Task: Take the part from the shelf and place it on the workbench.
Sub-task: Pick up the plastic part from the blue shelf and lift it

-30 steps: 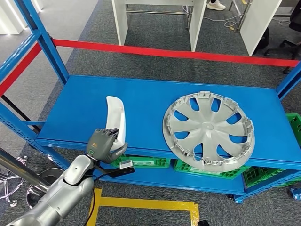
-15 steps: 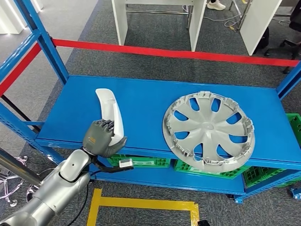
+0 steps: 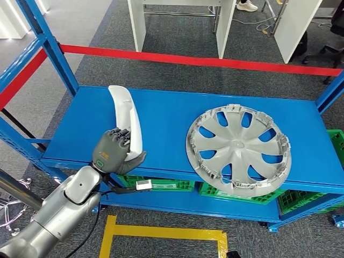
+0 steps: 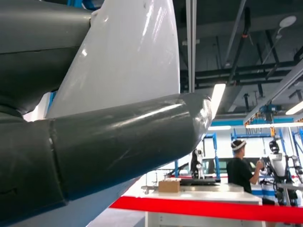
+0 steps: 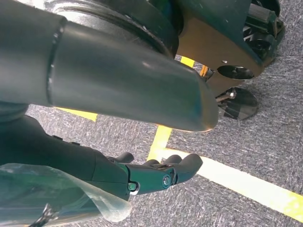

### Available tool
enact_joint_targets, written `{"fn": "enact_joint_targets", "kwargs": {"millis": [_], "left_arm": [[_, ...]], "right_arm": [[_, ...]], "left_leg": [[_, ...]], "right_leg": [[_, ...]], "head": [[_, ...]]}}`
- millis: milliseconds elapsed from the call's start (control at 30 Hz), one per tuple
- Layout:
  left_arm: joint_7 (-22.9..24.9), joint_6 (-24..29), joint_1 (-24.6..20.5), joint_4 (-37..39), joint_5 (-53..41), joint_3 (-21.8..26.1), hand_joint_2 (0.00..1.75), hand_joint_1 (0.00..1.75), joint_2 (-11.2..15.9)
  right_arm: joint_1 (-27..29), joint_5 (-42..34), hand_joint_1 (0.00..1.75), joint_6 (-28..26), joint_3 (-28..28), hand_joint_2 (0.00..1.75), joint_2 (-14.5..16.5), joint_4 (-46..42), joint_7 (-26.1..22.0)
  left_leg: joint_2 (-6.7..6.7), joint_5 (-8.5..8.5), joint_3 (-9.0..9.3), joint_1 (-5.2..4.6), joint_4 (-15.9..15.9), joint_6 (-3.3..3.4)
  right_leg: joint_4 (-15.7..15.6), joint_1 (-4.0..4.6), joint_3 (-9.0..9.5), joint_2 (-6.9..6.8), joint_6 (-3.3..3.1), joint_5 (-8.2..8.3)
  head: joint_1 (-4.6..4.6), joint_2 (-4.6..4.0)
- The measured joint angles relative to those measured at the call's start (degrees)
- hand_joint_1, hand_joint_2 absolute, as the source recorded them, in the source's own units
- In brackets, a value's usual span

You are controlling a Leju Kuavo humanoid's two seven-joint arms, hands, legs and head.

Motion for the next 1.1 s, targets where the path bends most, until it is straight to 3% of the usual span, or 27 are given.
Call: {"fn": "enact_joint_targets", "kwargs": {"millis": [1100], "left_arm": [[1.5,-1.3,-1.6,-3.0,0.1,-1.2,0.0,1.75,1.1]], "right_arm": [[0.1,-0.2,0.0,-0.1,-1.2,0.0,0.0,0.0,-0.3]], "left_leg": [[0.0,0.0,0.0,0.0,0.0,0.0]], "right_leg": [[0.0,0.0,0.0,0.0,0.0,0.0]], "head": [[-0.01,0.0]]}}
